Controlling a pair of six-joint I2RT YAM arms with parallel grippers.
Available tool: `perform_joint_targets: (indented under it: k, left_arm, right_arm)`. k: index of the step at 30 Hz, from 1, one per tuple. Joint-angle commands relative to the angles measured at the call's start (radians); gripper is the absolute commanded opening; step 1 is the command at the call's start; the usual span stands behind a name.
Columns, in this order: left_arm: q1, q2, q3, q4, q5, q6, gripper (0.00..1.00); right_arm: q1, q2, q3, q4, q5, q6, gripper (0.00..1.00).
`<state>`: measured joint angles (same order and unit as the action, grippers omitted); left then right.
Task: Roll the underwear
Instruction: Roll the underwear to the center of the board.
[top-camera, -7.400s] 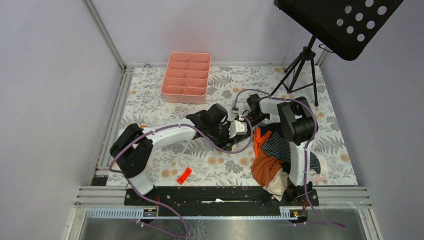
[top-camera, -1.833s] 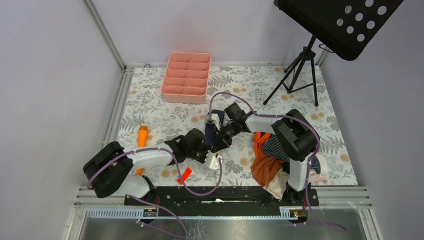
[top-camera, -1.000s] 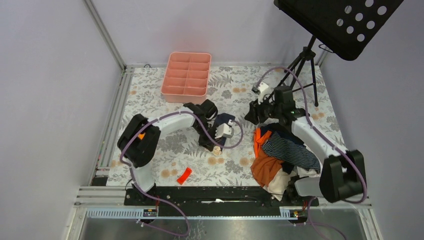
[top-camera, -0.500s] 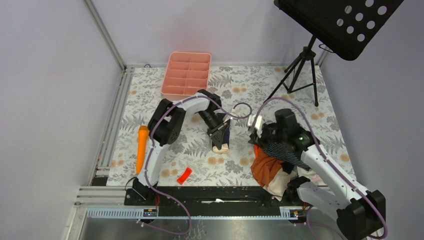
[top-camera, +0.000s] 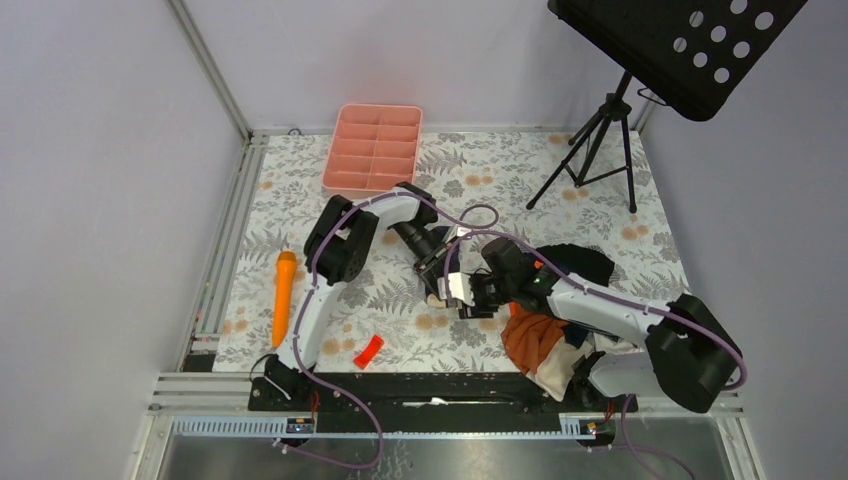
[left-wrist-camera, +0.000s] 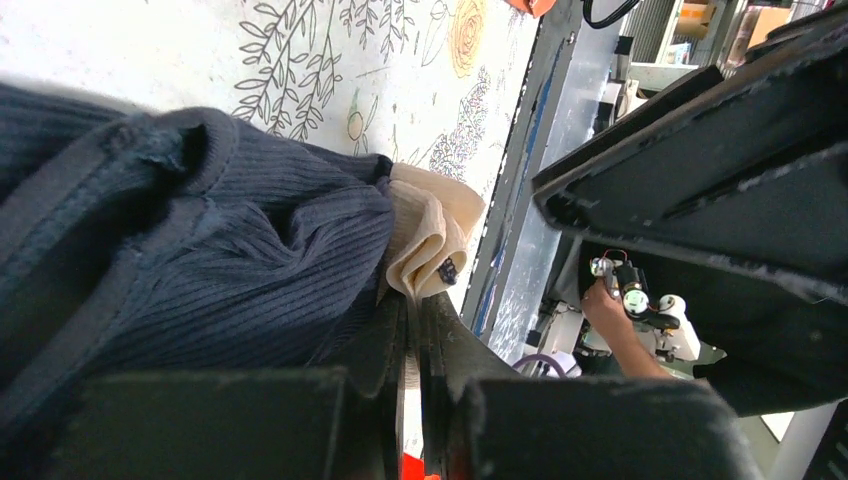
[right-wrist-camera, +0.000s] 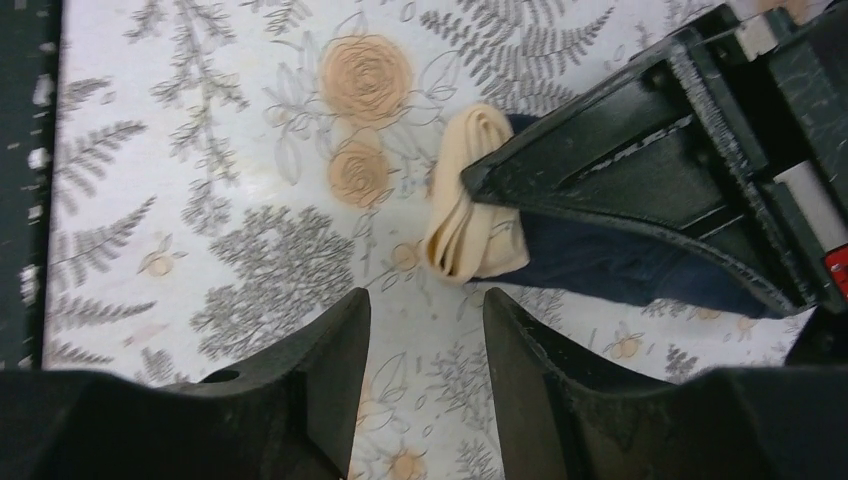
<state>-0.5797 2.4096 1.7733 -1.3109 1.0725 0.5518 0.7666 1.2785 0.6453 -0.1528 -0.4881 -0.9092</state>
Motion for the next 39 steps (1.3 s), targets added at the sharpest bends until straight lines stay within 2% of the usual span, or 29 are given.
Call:
perform_joint_targets:
  k: [1,12,19,23,26,29,31,32,34,35,37,39]
  left_arm:
    - [0.014,0.02,0.041,0.006,0.026,0.011,0.0]
    - [0.014,0.062,0.086,-0.007,0.041,0.001,0.0]
    - [0.015,0.065,0.084,-0.012,0.031,-0.002,0.0]
    - [0.015,0.063,0.086,-0.013,0.028,-0.001,0.0]
    - [0.015,0.063,0.087,-0.012,0.03,-0.001,0.0]
    - [0.018,0.062,0.089,-0.012,0.029,-0.004,0.0]
    - [0.02,0.055,0.093,-0.014,0.015,-0.006,0.04]
    - [0.023,0.045,0.094,-0.015,-0.001,-0.007,0.09]
    - [0.034,0.008,0.093,-0.007,-0.039,-0.012,0.32]
    - [0.046,-0.022,0.089,0.003,-0.05,-0.016,0.37]
    - [0.086,-0.089,0.092,0.03,-0.081,-0.036,0.43]
    - [0.149,-0.146,0.132,0.035,-0.126,-0.06,0.46]
  right_arm:
    - [0.025,0.049,-0.004,0.207,0.063,-0.001,0.54]
    - [0.05,0.192,0.03,0.221,0.054,-0.02,0.61]
    - [0.064,0.214,0.011,0.253,0.09,-0.01,0.56]
    - [0.077,0.203,-0.028,0.344,0.145,0.007,0.56]
    - [0.079,0.222,-0.006,0.323,0.148,0.025,0.54]
    - [0.079,0.255,0.011,0.306,0.143,0.04,0.46]
    - [0.079,0.271,0.023,0.281,0.134,0.04,0.34]
    - [0.079,0.277,0.033,0.259,0.125,0.041,0.26]
    - [0.078,0.279,0.062,0.206,0.099,0.058,0.1]
    - [0.079,0.278,0.08,0.172,0.074,0.067,0.05]
    - [0.079,0.279,0.12,0.095,0.037,0.104,0.0]
    - [0.074,0.29,0.162,0.025,-0.002,0.152,0.0]
